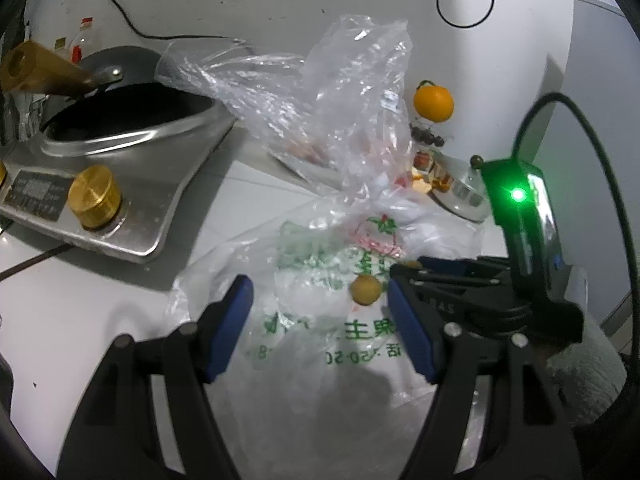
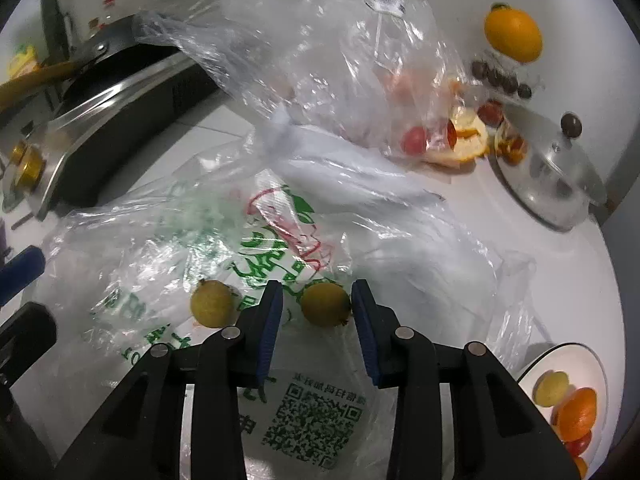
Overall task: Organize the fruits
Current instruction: 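Grasp a small yellow fruit with the left gripper while the right grasps another, then carry both held small yellow fruits over the white plate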
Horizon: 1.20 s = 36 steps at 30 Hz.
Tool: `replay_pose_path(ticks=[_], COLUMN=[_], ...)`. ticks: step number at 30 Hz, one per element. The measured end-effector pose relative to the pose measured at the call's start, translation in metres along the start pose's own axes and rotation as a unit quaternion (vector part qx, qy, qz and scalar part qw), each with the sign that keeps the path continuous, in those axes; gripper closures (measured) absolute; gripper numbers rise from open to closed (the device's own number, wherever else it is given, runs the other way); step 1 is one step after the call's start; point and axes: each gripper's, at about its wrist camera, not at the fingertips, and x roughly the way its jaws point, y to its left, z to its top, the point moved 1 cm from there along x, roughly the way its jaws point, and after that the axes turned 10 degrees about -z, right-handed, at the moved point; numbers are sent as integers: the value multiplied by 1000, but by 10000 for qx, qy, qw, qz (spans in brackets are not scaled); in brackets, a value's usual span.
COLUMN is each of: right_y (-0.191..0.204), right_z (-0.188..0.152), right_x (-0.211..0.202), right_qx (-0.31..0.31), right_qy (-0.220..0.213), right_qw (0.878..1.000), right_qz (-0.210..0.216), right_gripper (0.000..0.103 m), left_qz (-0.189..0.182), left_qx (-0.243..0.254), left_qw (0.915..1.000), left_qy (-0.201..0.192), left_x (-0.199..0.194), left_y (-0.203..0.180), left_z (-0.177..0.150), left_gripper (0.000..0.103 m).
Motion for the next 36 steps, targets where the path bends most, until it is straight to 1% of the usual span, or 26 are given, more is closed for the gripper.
replay_pose_path(ticks=[1,2,6,12,14,18,19,22,25,29,30,32,33,36], right_y=[1,2,5,-1,-7,-18,-21,-25,-31,-44,-46,-50,-51,-56], right_z=[0,0,-2,-6,-6,-7,-8,-9,-8,-6,-5,-6,-7,-8], right_x=[2,3,0,-26,-36,-54,-60,-71,-77,-81,-81,-81,-81,-79], right_qx=[-13,-15,-62,-136,-142,-117,-133,-232,-273,-211,-208,-211,-200,-158], right_qy=[46,54,3,-344,-474,-786,-910,-1126,-1278,-1381,-1385,-1411,-1415,-1412], right_qw=[10000,10000,9999,9992,9987,9965,9953,9930,9910,9896,9895,9889,9888,9885], right_qz=[3,11,102,123,141,249,316,275,274,343,356,409,435,515], right_gripper=[69,75,75,75,75,75,75,75,75,75,75,75,75,75], left_qz=[15,17,19,-1,-17,-6,3,91,179,317,400,515,554,607], left_qx=[12,19,137,259,324,477,511,651,681,835,952,1018,981,944], left_qw=[10000,10000,9999,9995,9992,9982,9979,9966,9950,9923,9904,9878,9867,9852], left_qy=[26,39,97,154,218,358,393,507,701,861,924,1060,1171,1297], left_x=[1,1,3,9,13,24,28,39,53,69,75,85,91,102], left_y=[-1,-1,-8,-20,-25,-35,-37,-43,-44,-48,-50,-50,-48,-46], left_z=[0,-1,-2,-1,-1,1,2,4,6,10,10,8,6,2], left_gripper=[32,32,33,33,37,39,43,50,50,50,53,59,61,62])
